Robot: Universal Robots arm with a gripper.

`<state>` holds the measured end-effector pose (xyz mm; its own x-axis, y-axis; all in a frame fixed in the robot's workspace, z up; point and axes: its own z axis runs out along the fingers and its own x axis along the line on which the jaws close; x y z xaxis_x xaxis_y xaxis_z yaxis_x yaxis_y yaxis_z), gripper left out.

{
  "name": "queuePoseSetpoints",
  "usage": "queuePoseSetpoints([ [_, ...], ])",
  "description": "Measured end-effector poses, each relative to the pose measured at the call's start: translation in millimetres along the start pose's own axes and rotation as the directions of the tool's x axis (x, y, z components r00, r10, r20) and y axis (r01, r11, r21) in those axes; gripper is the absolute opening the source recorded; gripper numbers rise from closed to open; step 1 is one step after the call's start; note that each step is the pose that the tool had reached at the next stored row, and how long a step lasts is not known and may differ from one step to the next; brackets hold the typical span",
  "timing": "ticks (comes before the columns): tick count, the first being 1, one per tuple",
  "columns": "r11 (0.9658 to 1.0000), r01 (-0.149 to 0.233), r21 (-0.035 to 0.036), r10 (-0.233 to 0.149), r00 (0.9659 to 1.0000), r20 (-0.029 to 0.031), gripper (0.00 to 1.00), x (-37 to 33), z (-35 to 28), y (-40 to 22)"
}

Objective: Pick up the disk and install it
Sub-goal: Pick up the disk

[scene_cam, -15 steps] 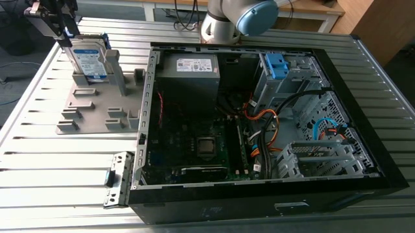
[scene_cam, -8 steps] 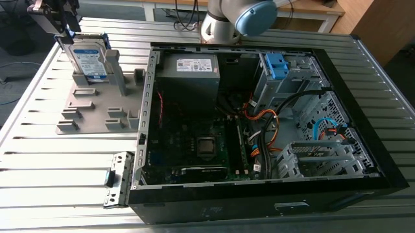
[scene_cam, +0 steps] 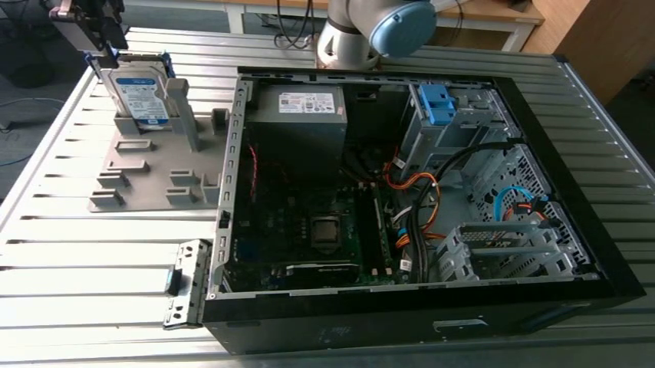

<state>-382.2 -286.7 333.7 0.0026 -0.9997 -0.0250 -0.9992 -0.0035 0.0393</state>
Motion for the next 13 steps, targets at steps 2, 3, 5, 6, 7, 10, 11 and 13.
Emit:
queuePoseSetpoints([
  [2,1.0000,0.008,0.0002,-0.008,1.0000,-0.0004,0.53,-2.6,1.3,0.8],
  [3,0.9999,0.011,0.0006,-0.011,0.9999,-0.0005,0.53,-3.9,2.1,1.3],
  [5,0.9999,0.016,0.0014,-0.016,0.9999,-0.0007,0.53,-6.5,3.6,2.5],
  [6,0.9998,0.019,0.0015,-0.019,0.9998,-0.0008,0.53,-7.8,4.3,3.1],
  [7,0.9998,0.022,0.0018,-0.022,0.9998,-0.0009,0.53,-9.0,5.1,3.9],
  [10,0.9996,0.027,0.0023,-0.027,0.9996,-0.0010,0.53,-13.5,7.2,6.2],
  [11,0.9996,0.027,0.0024,-0.027,0.9996,-0.0010,0.53,-15.8,7.9,7.1],
  [13,0.9996,0.027,0.0026,-0.027,0.9996,-0.0009,0.53,-19.5,9.5,9.8],
])
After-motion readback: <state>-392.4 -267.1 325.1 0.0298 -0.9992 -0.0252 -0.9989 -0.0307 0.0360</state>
